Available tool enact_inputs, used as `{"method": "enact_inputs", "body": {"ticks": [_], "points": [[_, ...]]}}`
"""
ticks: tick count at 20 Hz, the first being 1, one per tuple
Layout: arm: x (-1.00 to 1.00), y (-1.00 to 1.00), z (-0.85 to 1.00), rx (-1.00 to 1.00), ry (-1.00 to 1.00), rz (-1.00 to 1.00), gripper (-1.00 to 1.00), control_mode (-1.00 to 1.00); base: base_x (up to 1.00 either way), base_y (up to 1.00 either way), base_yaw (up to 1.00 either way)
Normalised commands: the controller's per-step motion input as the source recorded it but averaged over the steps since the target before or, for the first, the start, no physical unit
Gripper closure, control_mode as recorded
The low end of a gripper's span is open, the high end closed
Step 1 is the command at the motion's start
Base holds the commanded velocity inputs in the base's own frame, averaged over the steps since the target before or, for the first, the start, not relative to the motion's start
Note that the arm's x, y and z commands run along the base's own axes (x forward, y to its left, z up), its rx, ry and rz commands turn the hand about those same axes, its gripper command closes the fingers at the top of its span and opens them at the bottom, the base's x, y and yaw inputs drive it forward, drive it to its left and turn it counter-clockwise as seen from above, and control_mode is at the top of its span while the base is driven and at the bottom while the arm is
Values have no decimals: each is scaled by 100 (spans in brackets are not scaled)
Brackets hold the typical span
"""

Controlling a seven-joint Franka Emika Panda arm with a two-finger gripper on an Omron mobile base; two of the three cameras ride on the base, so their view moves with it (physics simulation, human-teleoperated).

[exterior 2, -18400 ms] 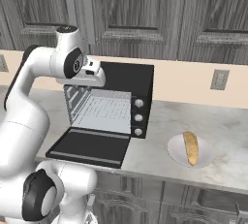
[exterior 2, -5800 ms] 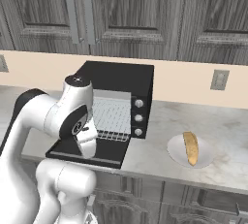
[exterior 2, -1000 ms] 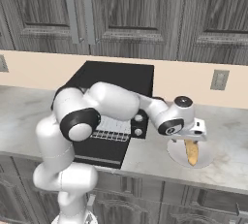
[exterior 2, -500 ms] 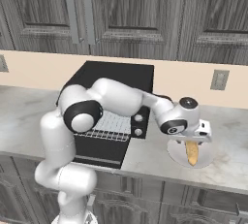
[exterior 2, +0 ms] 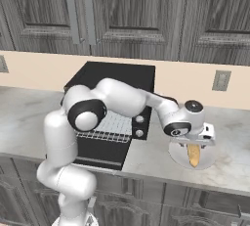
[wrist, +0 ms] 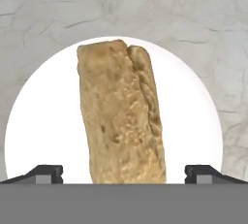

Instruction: Pull the toaster oven rack outwards. Pick up the baguette from the plate and place it on the toaster oven rack. Close the toaster oven door fully and set the temperature to the lowest setting.

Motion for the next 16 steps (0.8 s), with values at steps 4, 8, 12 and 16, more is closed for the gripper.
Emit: {"method": "enact_inputs", "body": {"ticks": [4, 8, 12, 16], "points": [[0, 2, -34, 0, 0, 0, -100, -100, 0, 0, 0], [0, 0, -27, 0, 0, 0, -100, -100, 0, 0, 0], [0, 0, -2, 0, 0, 0, -100, -100, 0, 0, 0], [0, 0, 0, 0, 0, 0, 100, -100, 0, 0, 0]]}}
